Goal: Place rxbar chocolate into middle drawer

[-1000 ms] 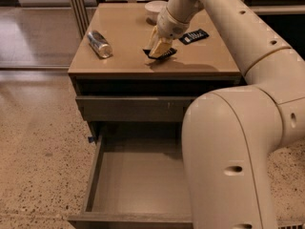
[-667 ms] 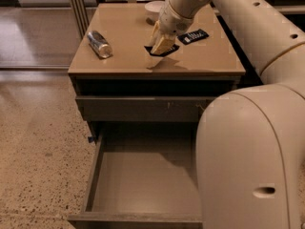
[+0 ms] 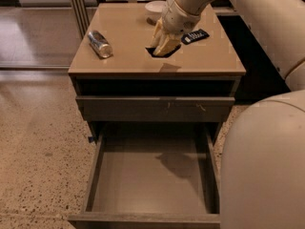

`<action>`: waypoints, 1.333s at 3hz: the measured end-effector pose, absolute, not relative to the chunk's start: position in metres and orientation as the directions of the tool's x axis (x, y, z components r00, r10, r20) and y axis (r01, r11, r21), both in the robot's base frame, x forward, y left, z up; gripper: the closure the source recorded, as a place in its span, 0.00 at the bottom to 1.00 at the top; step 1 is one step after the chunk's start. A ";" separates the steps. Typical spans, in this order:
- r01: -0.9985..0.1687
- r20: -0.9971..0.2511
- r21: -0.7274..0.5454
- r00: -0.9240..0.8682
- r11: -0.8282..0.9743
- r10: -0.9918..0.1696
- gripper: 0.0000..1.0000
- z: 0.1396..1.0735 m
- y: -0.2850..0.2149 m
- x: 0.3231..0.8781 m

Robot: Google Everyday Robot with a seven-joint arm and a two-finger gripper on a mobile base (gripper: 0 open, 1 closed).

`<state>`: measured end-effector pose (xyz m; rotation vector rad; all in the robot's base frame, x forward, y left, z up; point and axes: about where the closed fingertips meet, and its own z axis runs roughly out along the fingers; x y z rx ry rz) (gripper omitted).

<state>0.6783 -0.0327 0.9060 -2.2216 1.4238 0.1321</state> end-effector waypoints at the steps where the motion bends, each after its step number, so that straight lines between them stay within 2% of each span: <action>1: -0.873 -0.334 -0.350 0.455 -0.340 -0.826 1.00 0.904 -0.030 0.677; 2: -0.857 -0.305 -0.352 0.486 -0.377 -0.819 1.00 0.913 -0.035 0.652; 4: -0.823 -0.295 -0.347 0.551 -0.450 -0.780 1.00 0.970 -0.057 0.533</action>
Offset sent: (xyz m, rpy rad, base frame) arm -0.0832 -0.0143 0.0296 -0.0893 -0.0445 0.1012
